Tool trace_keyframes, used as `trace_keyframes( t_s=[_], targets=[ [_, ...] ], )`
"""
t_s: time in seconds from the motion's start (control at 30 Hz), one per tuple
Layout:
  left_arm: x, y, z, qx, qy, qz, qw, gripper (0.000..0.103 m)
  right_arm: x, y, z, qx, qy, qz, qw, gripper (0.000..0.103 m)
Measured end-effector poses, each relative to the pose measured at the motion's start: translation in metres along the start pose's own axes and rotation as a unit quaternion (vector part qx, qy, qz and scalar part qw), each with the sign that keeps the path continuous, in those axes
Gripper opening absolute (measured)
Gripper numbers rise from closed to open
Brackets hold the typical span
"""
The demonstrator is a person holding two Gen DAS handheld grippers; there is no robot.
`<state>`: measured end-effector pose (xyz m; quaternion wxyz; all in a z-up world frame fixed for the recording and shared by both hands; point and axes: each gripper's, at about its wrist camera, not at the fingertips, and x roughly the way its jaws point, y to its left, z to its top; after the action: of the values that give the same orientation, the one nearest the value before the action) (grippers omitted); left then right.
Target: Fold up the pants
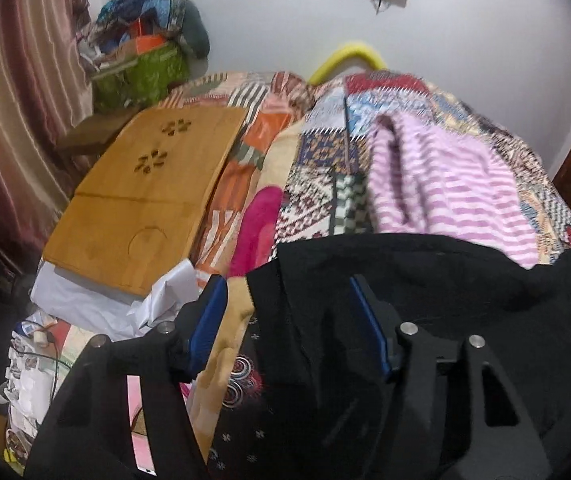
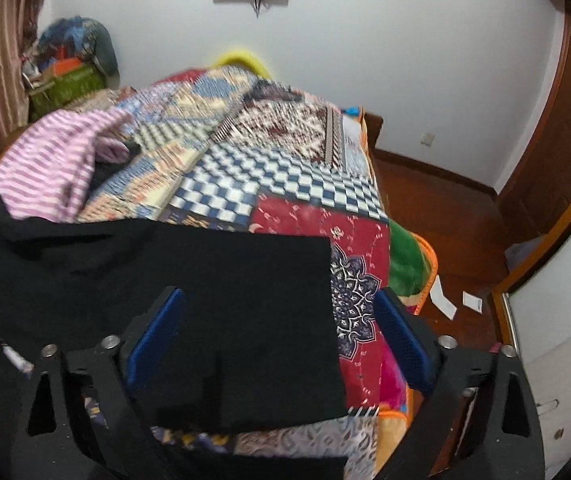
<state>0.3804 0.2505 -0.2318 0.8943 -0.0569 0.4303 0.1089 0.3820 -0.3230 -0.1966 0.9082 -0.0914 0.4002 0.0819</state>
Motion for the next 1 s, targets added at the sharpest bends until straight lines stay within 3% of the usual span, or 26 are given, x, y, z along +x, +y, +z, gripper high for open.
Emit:
trace_keyframes(
  t_s=[0.2, 0.3, 0.53, 0.73, 0.9, 1.0],
  targets=[
    [0.027, 0.008, -0.006, 0.0, 0.044, -0.003, 0.999, 0.063, 0.036, -0.014, 0.002, 0.003, 0.022, -0.004, 1.0, 0.086],
    [0.035, 0.002, -0.01, 0.012, 0.063, -0.01, 0.9979, 0.064, 0.049, -0.026, 0.0, 0.029, 0.033, 0.02, 0.999, 0.088],
    [0.051, -0.013, -0.006, 0.004, 0.095, -0.062, 0.9935, 0.065, 0.06, -0.033, -0.002, 0.041, 0.047, 0.041, 0.997, 0.088],
    [0.047, -0.026, 0.0, 0.015, 0.084, -0.062, 0.9944, 0.063, 0.07, -0.035, -0.001, 0.026, 0.061, 0.063, 0.996, 0.089],
    [0.048, -0.032, 0.003, 0.02, 0.086, -0.049, 0.9949, 0.031, 0.091, -0.045, 0.003, 0.034, 0.076, 0.072, 0.994, 0.089],
    [0.043, -0.038, 0.002, 0.036, 0.071, -0.035, 0.9963, 0.023, 0.102, -0.05, 0.011, 0.039, 0.074, 0.061, 0.995, 0.089]
  ],
)
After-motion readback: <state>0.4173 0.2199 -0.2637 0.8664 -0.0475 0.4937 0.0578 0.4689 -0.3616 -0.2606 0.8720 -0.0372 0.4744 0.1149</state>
